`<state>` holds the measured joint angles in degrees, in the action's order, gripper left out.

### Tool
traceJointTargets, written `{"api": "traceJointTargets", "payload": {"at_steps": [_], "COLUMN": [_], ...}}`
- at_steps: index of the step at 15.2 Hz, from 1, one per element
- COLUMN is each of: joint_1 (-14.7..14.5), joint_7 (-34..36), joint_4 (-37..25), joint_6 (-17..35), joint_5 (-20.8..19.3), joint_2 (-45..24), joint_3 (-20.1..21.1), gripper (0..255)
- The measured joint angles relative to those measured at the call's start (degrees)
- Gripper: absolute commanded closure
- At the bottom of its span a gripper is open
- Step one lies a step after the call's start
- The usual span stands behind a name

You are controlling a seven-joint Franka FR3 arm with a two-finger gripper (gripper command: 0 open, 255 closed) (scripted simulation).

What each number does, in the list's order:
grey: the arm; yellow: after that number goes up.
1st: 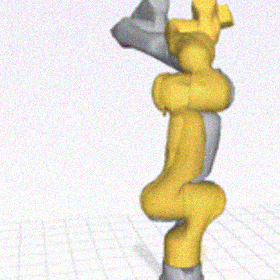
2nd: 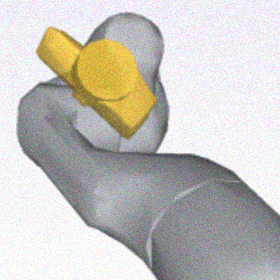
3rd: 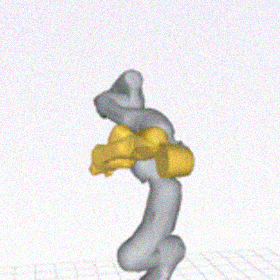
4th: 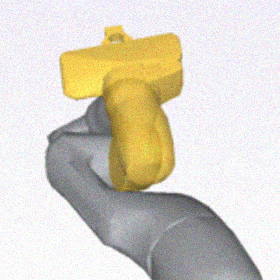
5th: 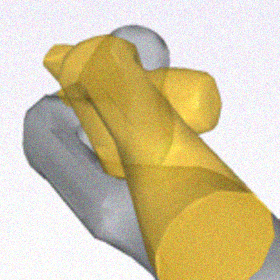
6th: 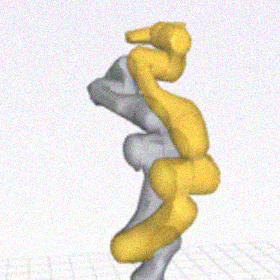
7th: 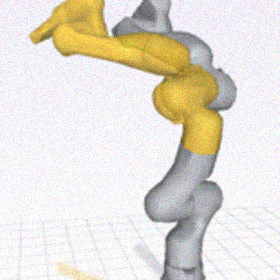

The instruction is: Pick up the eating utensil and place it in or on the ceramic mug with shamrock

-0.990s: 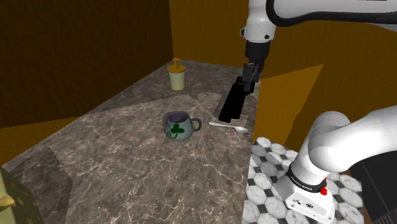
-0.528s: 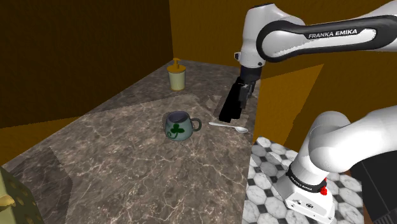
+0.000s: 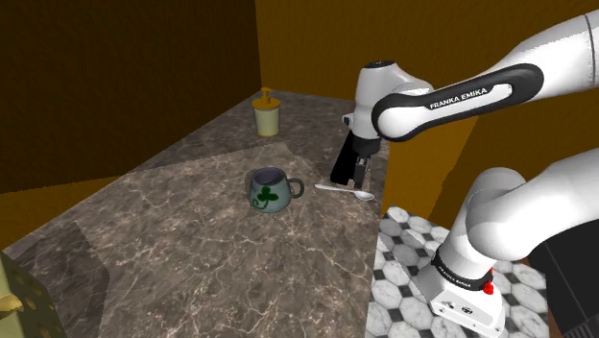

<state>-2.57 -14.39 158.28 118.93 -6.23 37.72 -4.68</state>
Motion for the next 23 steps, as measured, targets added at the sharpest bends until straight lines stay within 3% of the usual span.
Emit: {"api": "traceJointTargets", "payload": {"at_steps": [9, 15, 16, 23], "joint_1": [0.4, 0.5, 0.5, 0.4], "joint_7": [-1.3, -1.4, -1.4, -1.4], "joint_4": [5.0, 5.4, 5.4, 5.3], "joint_6": [11.1, 12.0, 12.0, 12.0], "joint_5": [-1.5, -1.6, -1.6, -1.6], "joint_2": [-5.6, -6.1, -6.1, -6.1], "joint_3": [-1.2, -1.4, -1.4, -1.3], "gripper": [0, 0, 255, 255]}}
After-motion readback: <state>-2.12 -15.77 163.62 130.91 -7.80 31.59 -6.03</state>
